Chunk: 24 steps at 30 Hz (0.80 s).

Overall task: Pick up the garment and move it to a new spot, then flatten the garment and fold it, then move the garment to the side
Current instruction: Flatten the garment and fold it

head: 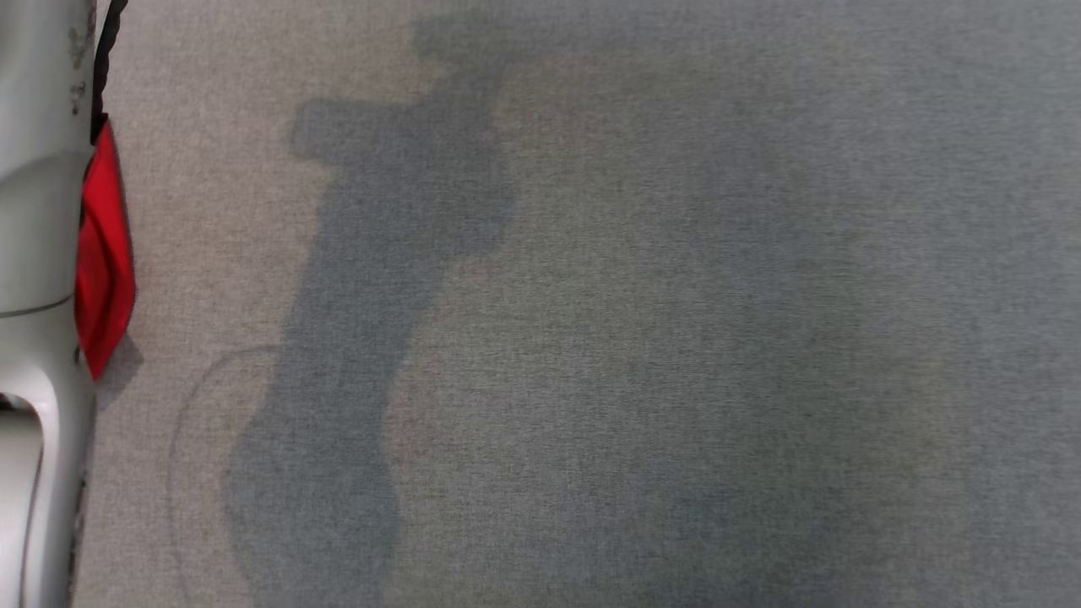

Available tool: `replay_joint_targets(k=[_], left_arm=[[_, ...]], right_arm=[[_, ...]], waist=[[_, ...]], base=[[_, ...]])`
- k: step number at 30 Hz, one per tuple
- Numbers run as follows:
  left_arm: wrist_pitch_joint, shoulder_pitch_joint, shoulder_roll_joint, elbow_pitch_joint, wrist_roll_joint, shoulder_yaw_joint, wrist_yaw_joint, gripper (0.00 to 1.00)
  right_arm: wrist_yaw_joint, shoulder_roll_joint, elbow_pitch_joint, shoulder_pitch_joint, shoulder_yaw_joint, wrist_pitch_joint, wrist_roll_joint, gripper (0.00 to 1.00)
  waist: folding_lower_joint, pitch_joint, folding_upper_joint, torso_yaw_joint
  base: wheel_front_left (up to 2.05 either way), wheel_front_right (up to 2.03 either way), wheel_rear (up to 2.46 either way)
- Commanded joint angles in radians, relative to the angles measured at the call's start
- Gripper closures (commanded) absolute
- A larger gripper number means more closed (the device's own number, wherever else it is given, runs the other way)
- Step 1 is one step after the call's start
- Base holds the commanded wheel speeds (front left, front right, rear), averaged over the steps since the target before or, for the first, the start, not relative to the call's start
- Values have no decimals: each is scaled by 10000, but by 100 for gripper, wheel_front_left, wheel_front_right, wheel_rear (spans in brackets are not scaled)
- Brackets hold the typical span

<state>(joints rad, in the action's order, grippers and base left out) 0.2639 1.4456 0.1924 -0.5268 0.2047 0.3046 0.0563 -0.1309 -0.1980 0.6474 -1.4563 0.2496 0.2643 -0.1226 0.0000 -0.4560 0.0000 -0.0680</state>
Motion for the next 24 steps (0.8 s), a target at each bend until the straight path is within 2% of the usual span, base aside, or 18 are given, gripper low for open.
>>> replay_joint_targets(k=[1, 5, 10, 17, 24], left_arm=[[-3, -146, -28, -22, -48, -83, 6, 100], [0, -1145, -256, -32, -56, -250, 206, 100], [1, -3287, -728, 92, 99, -601, 375, 100], [10, -7178, -1271, 264, 83, -917, 563, 100], [12, -9987, -1382, 768, 260, -1305, 654, 100]], right_arm=[[3, 12, 114, 162, -68, -1, 30, 100], [3, 23, 460, 820, -38, -1, 205, 100], [1, -34, 462, 2482, -85, -1, -364, 100], [3, -317, 453, 5826, 1055, -1, -1397, 100], [3, -639, -54, 8523, 2027, -1, -2585, 100]], waist=[[0, -193, 0, -194], [0, -368, 0, -147], [0, -528, 0, -74], [0, 54, 0, 174], [0, 1100, 0, 358]], base=[[0, 0, 0], [0, 0, 0], [0, 0, 0], [0, 0, 0], [0, 0, 0]])
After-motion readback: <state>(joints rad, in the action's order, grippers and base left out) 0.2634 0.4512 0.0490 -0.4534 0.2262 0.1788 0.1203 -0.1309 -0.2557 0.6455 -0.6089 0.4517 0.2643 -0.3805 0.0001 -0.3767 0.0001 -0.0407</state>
